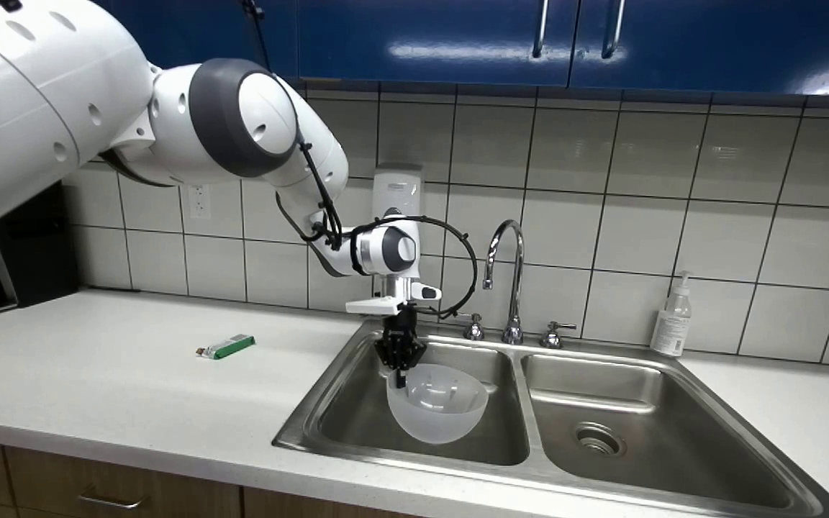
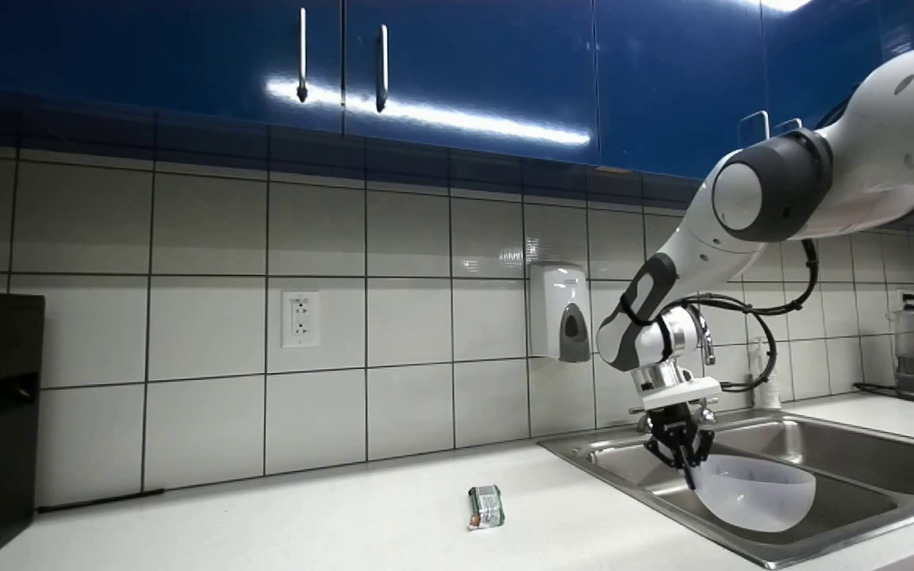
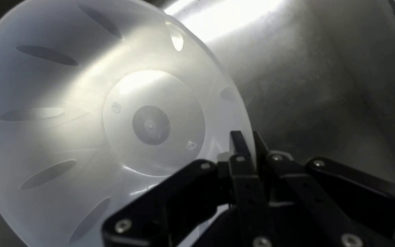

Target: Put the bowl in the sink.

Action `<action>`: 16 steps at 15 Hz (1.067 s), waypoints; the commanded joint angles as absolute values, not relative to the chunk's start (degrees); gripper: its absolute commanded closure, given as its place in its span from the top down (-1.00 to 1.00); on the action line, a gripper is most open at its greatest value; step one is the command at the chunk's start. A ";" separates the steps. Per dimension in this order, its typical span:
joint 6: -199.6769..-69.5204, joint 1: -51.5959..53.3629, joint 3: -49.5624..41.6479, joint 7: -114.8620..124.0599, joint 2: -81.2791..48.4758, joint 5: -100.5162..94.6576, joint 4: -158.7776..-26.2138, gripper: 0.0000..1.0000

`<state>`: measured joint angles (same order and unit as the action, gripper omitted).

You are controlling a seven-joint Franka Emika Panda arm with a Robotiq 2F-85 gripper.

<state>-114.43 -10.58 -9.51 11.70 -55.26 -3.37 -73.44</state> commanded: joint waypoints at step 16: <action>-112.74 -11.42 -9.49 11.22 -63.01 -1.75 -62.45 -0.25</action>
<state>-114.39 -11.00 -9.51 11.70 -61.94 -2.22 -65.24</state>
